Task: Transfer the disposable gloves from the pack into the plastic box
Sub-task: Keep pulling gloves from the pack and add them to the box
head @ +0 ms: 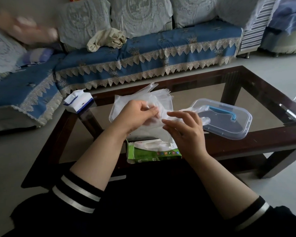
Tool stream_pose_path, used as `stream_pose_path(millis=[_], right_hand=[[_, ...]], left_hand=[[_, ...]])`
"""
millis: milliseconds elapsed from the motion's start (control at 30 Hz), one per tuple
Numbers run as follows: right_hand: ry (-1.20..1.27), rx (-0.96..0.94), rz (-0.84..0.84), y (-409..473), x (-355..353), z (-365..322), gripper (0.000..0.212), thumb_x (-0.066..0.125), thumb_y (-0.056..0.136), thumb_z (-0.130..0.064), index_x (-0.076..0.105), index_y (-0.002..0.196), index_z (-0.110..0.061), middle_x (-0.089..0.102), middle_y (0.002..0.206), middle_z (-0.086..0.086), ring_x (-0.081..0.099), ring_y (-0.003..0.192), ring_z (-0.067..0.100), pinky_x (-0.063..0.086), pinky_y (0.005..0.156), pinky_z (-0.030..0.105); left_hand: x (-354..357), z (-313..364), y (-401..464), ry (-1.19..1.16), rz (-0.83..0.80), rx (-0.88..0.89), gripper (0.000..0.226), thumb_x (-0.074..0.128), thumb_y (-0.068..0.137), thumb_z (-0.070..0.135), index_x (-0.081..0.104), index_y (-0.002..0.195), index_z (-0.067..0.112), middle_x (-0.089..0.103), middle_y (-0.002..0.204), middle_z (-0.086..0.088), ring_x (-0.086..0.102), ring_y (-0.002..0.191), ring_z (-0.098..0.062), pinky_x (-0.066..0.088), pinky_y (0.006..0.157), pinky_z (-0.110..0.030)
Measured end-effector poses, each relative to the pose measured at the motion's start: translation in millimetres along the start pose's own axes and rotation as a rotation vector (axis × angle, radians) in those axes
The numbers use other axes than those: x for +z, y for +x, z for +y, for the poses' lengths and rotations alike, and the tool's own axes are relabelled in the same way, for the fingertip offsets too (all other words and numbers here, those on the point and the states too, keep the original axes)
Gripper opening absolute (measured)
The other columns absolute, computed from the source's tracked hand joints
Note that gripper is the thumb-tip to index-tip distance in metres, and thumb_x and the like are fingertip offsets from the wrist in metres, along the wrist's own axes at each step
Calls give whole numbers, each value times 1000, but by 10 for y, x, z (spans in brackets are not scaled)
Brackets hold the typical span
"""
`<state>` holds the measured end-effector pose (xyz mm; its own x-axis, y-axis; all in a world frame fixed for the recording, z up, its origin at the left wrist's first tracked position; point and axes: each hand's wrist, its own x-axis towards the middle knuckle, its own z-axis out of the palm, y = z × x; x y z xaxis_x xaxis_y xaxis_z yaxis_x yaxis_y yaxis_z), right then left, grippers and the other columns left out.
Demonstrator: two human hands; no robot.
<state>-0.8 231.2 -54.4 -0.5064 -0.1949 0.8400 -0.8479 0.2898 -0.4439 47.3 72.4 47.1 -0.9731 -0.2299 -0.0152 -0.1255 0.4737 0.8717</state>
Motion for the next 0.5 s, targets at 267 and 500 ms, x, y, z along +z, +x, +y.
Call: stream_pose_path(millis=[267,500], right_hand=[[-219,100,-105,-13,40,-7,61,60,86,-47,36,139,-28,32,145,5,29,137,26,18,115,54],[-182,245,-265,-8,151,49,64,50,87,-57,31,142,-29,39,144,4,30,136,22,18,116,51]], left_hand=[[-67,-66,305,-13,298,348,10,54,98,16,63,103,19,68,92,6,47,47,-1,43,47,-15],[-470,-452,943,177,468,49,13,54,98,15,58,110,19,66,109,-2,62,85,-14,53,67,-28]])
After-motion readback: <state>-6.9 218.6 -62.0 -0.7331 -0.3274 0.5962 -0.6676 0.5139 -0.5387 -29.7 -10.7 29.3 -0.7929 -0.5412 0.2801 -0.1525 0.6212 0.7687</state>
